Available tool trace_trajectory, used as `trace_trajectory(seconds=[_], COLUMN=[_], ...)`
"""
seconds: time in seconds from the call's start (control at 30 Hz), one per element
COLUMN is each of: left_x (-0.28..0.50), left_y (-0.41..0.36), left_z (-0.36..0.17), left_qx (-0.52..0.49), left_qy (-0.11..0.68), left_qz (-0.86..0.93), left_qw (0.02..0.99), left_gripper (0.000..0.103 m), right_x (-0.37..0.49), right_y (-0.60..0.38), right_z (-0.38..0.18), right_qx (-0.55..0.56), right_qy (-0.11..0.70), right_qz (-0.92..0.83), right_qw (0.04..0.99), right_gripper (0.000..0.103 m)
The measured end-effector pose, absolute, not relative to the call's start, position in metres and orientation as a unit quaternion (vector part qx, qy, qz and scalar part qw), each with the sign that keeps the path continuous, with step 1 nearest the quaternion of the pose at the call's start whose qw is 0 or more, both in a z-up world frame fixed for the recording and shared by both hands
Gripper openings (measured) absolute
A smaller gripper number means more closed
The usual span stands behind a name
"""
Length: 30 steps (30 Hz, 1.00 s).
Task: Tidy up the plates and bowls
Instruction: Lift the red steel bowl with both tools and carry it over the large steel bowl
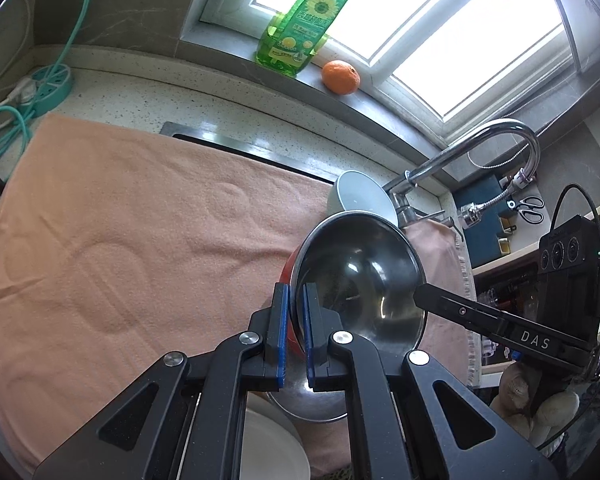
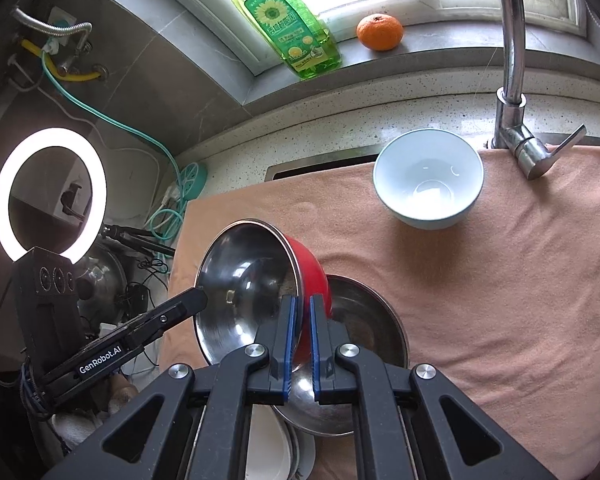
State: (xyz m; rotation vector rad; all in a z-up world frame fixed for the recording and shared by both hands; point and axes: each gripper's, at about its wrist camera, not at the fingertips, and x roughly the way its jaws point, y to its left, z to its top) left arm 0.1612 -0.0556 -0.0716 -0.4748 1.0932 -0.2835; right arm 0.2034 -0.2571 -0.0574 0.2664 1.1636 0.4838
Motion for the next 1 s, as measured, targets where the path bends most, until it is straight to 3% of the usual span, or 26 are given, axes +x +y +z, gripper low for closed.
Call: trace_trajectory(seconds=[1.0], left_x=[0.146], left_y=[-0.097], left_z=[-0.118], left_qx=[-0.121], left_qy=[0.558], left_qz=[-0.12], left_qw=[0.812], left_gripper=[0.005], right_x=[0.178], right_y=[-0.255], right_z=[-0.116], right_qx=[0.026], right_qy=[0.569], right_qz=[0.169], right_qw=[0.804], right_gripper=[0.007])
